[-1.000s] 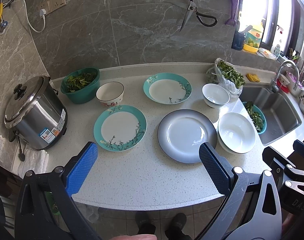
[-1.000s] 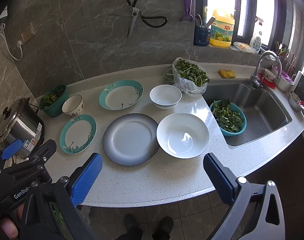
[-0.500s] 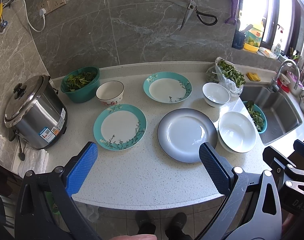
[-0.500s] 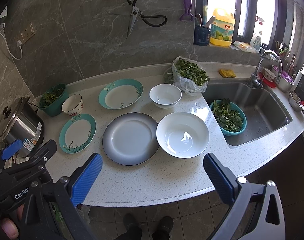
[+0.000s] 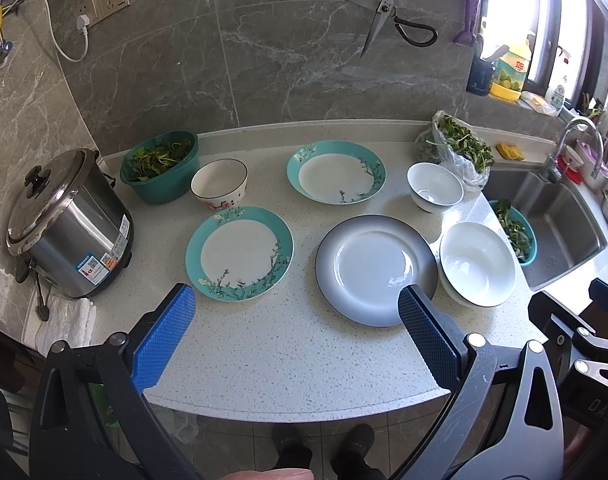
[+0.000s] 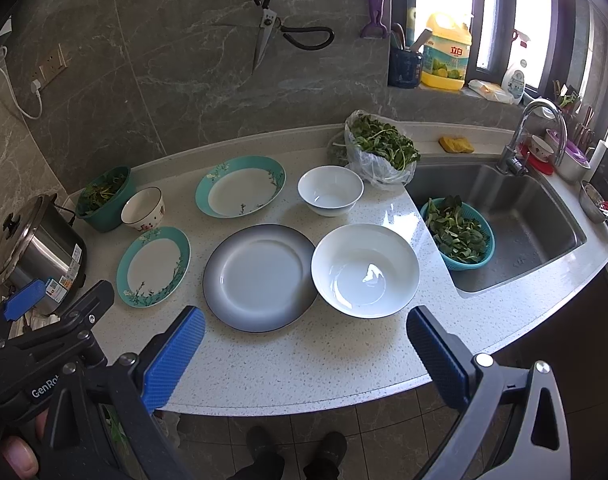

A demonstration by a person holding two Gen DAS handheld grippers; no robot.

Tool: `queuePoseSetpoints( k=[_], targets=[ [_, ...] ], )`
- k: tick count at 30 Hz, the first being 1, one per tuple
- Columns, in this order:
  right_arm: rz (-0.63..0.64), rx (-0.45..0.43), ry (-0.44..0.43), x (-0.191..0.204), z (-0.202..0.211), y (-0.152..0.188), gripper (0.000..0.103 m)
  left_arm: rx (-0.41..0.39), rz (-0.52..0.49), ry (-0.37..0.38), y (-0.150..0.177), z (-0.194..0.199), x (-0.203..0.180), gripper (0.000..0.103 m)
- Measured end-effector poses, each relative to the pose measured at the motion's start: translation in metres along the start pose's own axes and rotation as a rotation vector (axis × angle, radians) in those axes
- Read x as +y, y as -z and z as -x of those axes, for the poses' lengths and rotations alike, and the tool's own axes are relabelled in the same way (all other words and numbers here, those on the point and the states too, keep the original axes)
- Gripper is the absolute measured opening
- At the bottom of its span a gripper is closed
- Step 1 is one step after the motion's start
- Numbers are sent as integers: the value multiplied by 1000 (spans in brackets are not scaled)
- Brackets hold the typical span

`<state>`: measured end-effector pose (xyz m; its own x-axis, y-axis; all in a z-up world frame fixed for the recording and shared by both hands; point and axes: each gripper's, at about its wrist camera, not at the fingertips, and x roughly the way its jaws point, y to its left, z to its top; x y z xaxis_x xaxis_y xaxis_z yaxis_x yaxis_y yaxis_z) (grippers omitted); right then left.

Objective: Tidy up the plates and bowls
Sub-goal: 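Reach the right gripper to the grey plate and close on its rim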

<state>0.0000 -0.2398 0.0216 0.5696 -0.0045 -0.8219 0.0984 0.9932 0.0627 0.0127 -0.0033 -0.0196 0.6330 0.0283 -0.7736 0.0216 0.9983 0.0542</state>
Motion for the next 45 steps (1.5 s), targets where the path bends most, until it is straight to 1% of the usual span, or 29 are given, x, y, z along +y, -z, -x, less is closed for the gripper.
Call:
queuePoseSetpoints(
  k=[8,10,11,12,13,15,16,18,19,20,21,23,24,25,26,27,28,29,30,31,32,35,37,39,40,41,42,45],
  targets=[
    [3,18,-15,-6,-14,11,103,27,17,-5,-1,-18,1,103],
    [9,37,-48,-9,-21,8,103,36,24,-3,2,-28,0,103],
    [9,48,-72,-11,-24,8,103,50,28,10,6,-35,1,103],
    [3,67,-117,-16,-30,9,103,80,43,37,11,-47,3,103],
    [-4,84,-157,-22,-36,8,103,100,59,48,16,-56,5,103],
    [-23,116,-228,-35,-48,8,100,144,109,68,30,-76,11,103],
    [-43,150,-293,-47,-60,9,98,174,147,110,39,-89,16,102],
    [-65,199,-389,-61,-76,6,97,217,243,200,54,-108,25,101],
    [-80,232,-460,-72,-89,2,97,231,312,250,63,-118,31,101],
    [-84,250,-488,-77,-97,-2,97,241,355,290,69,-127,33,101],
    [-78,280,-537,-84,-111,-8,97,243,355,314,75,-137,32,101],
    [-46,311,-568,-87,-128,-22,93,213,304,321,78,-143,24,103],
    [-24,321,-574,-87,-134,-29,92,192,281,337,80,-147,20,103],
    [15,327,-600,-86,-142,-39,90,199,273,358,80,-153,18,103],
    [45,320,-626,-84,-148,-48,86,234,270,384,78,-163,15,103],
    [73,313,-627,-82,-155,-58,85,304,271,405,75,-178,13,103],
    [91,322,-616,-80,-164,-67,81,369,284,409,73,-192,12,101],
    [101,333,-620,-79,-172,-74,78,393,309,411,70,-205,15,100],
    [102,353,-626,-78,-184,-82,76,384,335,425,67,-215,18,98],
    [91,379,-616,-78,-197,-89,72,375,344,434,63,-223,21,87],
    [91,400,-617,-76,-205,-94,70,372,344,438,59,-231,22,80],
    [168,440,-639,-64,-230,-105,66,393,343,436,55,-256,24,80],
    [145,496,-603,-64,-250,-106,66,420,324,420,52,-273,22,79],
    [125,534,-591,-64,-266,-106,64,445,313,386,51,-285,19,73],
    [134,560,-585,-62,-274,-104,62,446,327,386,51,-292,20,67],
    [157,574,-586,-58,-277,-102,61,445,345,391,50,-297,21,63],
    [182,587,-591,-54,-281,-101,61,439,357,390,50,-301,24,62],
    [264,633,-618,-43,-298,-104,59,430,383,388,45,-310,20,54]
  ],
)
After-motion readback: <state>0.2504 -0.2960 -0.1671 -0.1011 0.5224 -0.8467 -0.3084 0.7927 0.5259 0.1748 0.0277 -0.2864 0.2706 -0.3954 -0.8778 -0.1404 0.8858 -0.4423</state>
